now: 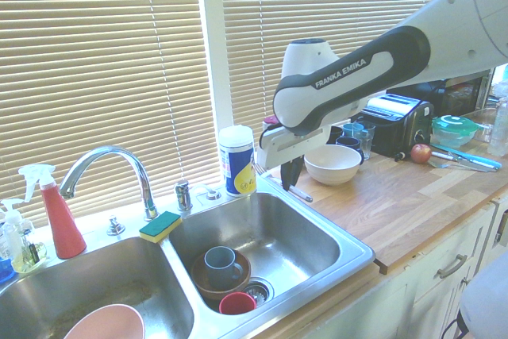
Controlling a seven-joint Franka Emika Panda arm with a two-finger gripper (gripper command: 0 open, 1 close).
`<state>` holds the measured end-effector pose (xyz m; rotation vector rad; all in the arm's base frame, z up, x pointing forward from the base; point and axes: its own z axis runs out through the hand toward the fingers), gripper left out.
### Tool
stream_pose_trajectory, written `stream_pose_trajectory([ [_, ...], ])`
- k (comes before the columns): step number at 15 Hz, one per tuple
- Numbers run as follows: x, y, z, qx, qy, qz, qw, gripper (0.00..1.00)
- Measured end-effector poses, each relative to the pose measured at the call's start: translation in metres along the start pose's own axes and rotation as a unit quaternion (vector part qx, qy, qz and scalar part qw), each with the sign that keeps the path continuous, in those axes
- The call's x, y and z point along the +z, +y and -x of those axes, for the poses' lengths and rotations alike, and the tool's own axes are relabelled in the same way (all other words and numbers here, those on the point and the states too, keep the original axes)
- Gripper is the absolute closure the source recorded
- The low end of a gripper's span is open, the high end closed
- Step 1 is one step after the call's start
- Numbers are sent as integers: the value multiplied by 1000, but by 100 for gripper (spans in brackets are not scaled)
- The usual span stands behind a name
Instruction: Put the fork into the sink
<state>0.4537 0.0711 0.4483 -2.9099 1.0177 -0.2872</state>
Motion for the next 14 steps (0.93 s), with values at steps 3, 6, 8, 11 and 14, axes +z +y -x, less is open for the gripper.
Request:
stream_pose_trajectory([
  [3,49,-28,4,-6,-11,18,1000,100],
  [6,99,-33,8,-10,-27,33,999,100],
  [8,131,-28,6,-6,-41,39,998,100],
  [11,178,-18,4,2,-52,54,997,100],
  [14,212,-15,11,5,-63,65,996,100],
])
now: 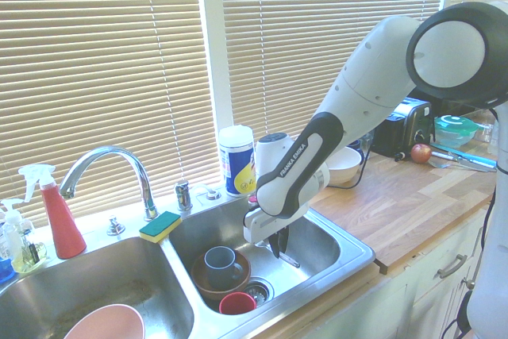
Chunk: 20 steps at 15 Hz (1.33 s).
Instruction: Put the fork into the sink
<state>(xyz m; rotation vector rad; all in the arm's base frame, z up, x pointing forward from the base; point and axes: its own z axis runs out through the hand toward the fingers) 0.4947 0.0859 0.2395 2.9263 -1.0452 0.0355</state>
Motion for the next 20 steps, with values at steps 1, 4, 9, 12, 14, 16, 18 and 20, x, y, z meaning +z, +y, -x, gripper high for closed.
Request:
stream_pose_trajectory([
  [1,9,-1,1,0,-3,3,1000,100],
  [4,29,-5,3,1,-9,11,1000,100],
  [9,56,-14,-3,8,-20,18,1000,0],
  [12,72,-11,-3,13,-27,26,999,0],
  [14,80,-8,-5,16,-27,29,999,0],
  [16,83,-7,-5,16,-26,29,999,0],
  [18,83,-8,-5,16,-23,27,999,0],
  [20,83,-8,-6,16,-21,26,999,0],
])
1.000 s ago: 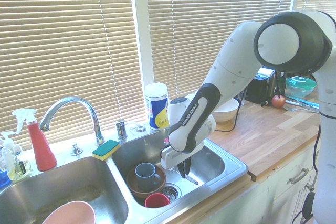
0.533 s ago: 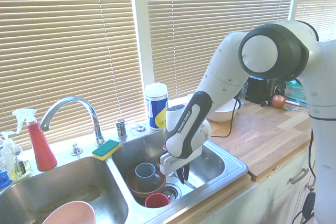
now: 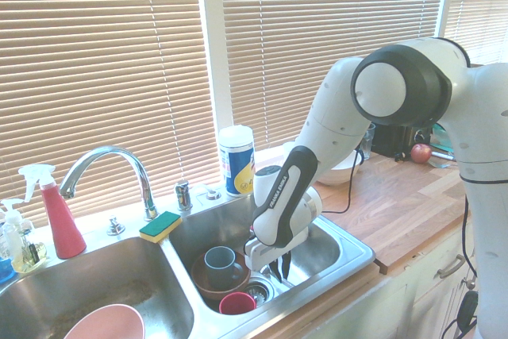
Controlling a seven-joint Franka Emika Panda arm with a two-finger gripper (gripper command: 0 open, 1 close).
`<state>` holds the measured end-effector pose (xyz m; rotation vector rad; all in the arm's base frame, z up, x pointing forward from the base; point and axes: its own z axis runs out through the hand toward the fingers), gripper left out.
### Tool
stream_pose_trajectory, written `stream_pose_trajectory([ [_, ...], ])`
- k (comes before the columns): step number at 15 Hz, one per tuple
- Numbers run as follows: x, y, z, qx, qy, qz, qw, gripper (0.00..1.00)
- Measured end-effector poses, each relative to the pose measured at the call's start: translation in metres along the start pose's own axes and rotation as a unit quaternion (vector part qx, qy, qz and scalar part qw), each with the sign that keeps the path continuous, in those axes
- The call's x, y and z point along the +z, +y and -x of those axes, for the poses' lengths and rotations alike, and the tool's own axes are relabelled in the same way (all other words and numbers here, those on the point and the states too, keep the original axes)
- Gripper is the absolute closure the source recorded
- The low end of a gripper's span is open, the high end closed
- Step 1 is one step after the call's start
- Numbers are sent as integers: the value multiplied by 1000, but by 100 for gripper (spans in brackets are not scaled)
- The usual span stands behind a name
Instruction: Put the fork into the sink
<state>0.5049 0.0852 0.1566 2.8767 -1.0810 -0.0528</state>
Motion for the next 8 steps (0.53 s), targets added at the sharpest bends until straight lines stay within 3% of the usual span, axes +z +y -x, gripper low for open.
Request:
stream_pose_trajectory([
  [4,-10,-5,1,-2,7,-10,1000,0],
  [8,-88,-9,-6,-4,37,-42,998,0],
])
